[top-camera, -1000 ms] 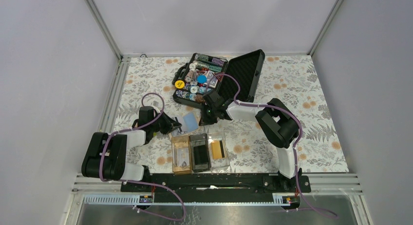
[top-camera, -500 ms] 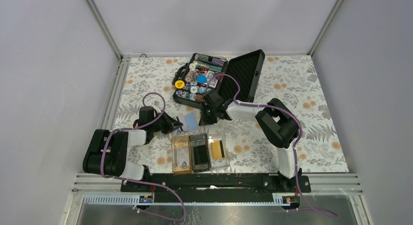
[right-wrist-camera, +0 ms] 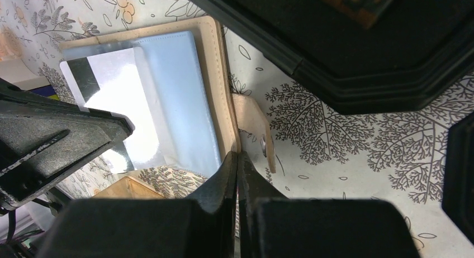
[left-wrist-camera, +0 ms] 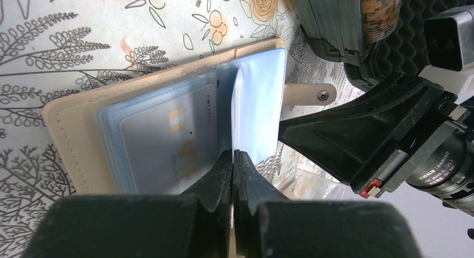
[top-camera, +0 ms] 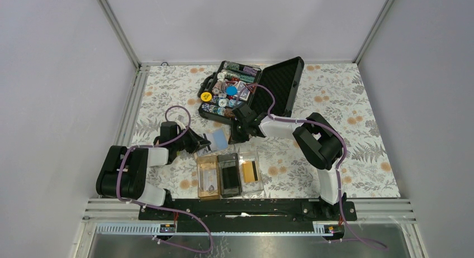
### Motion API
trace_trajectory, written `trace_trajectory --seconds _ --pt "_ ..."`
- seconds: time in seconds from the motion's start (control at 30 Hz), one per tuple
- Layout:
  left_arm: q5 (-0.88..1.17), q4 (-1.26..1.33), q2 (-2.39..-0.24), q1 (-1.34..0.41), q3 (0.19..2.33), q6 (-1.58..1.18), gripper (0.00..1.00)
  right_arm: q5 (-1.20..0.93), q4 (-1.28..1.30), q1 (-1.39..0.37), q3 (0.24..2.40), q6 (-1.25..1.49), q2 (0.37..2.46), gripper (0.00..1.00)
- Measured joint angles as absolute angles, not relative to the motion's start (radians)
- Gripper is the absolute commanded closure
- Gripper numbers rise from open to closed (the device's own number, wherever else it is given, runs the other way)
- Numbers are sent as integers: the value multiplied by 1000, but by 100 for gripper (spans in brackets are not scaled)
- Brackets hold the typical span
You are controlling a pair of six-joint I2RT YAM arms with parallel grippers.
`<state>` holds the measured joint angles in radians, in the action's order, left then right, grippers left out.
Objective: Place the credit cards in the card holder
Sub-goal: Insert the credit card into the card holder.
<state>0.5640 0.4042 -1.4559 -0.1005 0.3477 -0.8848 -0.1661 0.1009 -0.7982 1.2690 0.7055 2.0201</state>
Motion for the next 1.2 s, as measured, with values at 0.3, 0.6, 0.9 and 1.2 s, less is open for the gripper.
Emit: trace_trajectory --seconds 0.3,0.6,0.9,1.2 --pt "530 269 -1451 -103 407 -833 62 -165 105 -799 1275 705 2023 100" --pt "434 123 -1378 -105 465 -763 52 -164 105 -799 1275 705 2023 100" --pt "428 101 -1389 -122 484 -752 53 -158 105 -803 1275 705 2023 100" --pt "364 56 -1430 -204 542 -748 52 -151 107 -805 1276 704 2023 100"
